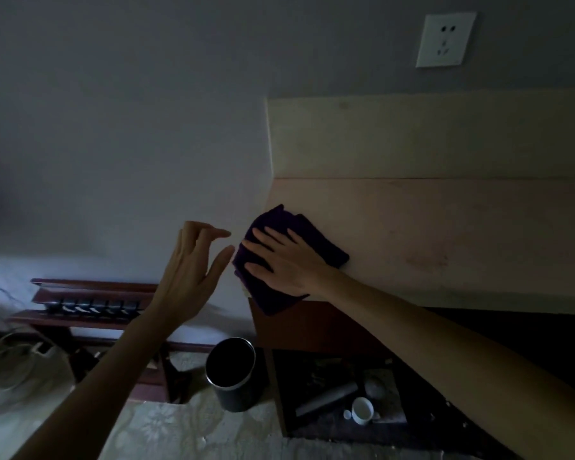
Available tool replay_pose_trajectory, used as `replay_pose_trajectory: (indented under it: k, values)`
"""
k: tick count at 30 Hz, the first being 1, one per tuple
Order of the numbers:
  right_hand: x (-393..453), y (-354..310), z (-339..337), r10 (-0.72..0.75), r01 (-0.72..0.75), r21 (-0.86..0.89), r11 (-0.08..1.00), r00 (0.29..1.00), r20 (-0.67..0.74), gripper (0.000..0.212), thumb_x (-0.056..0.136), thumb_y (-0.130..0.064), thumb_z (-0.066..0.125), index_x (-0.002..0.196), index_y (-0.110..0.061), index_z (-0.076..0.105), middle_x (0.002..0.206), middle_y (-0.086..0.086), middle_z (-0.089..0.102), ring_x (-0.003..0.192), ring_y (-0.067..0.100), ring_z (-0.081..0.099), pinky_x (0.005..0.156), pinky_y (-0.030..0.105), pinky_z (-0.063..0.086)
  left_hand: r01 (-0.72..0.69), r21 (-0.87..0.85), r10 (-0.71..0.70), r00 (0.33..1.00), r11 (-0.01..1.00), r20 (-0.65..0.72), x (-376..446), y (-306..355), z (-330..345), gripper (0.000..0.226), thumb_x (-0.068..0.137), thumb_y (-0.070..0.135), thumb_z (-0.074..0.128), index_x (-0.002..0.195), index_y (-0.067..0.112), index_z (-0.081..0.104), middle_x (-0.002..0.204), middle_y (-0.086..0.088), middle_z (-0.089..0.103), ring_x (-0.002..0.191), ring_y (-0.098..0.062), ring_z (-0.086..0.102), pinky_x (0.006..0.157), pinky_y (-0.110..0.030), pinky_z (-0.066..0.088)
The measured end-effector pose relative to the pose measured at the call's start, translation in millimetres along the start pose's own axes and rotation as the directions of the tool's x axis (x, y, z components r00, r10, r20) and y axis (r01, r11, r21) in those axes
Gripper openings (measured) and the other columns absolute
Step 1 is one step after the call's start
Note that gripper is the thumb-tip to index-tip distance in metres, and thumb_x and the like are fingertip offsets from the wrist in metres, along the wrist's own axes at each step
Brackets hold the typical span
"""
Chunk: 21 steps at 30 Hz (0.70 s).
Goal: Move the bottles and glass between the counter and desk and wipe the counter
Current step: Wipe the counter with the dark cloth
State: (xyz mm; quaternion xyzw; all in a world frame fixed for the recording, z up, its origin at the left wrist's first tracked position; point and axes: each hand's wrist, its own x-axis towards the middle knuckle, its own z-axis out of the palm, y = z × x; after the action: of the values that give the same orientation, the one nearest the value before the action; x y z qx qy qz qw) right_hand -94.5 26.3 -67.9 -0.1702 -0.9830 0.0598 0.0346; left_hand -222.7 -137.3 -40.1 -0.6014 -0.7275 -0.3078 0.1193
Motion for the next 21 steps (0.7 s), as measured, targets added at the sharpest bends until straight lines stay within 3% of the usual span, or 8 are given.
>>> replay_pose_trajectory:
  k: [4,8,15,21]
  values:
    - [-14.9,18.8,-3.4,-0.105,0.105,-0.002,0.994,0.994,0.013,0.063,0.096,-0.065,0.015,0.153,-0.04,0.01,0.164,-0.01,0.001,0.151,0.013,-0.004,0.122,0.045,-0.003,-0.057,-0.041,0.058,0.998,0.997,0.028,9.1,21.9,22.2,0.039,0.098,0.036,0.041,0.12,0.007,0.055,0.115,-0.007,0.044,0.103,-0.023,0.05,0.085,-0.041,0.051]
    - [-51.1,63.2,-10.9,-0.089,0.089,0.0,0.996,0.996,0.023,0.062,0.095,-0.067,0.016,0.151,-0.046,0.007,0.164,-0.011,0.002,0.151,0.01,-0.004,0.122,0.044,-0.005,-0.17,-0.057,0.174,0.982,0.984,0.069,31.7,71.7,52.0,0.038,0.098,0.036,0.041,0.118,0.008,0.055,0.113,-0.003,0.043,0.1,-0.02,0.051,0.084,-0.032,0.048]
    - [-178.0,213.7,-43.2,0.191,-0.19,-0.027,0.981,0.981,0.016,0.063,0.094,-0.069,0.015,0.152,-0.046,0.006,0.163,-0.016,-0.003,0.15,0.007,-0.005,0.121,0.039,-0.004,-0.3,-0.142,0.315,0.944,0.943,0.097,71.0,185.4,118.0,0.041,0.097,0.039,0.045,0.123,0.009,0.054,0.115,-0.004,0.045,0.107,-0.02,0.052,0.092,-0.032,0.044]
    - [-329.4,367.4,-72.0,0.502,-0.502,-0.01,0.865,0.865,-0.003,0.071,0.086,-0.079,0.01,0.15,-0.049,0.008,0.163,-0.017,0.001,0.15,0.007,0.0,0.123,0.045,0.002,-0.446,-0.074,0.446,0.84,0.892,0.308,87.3,259.5,186.1,0.059,0.092,0.062,0.042,0.131,0.019,0.051,0.126,0.0,0.048,0.111,-0.02,0.054,0.092,-0.029,0.041]
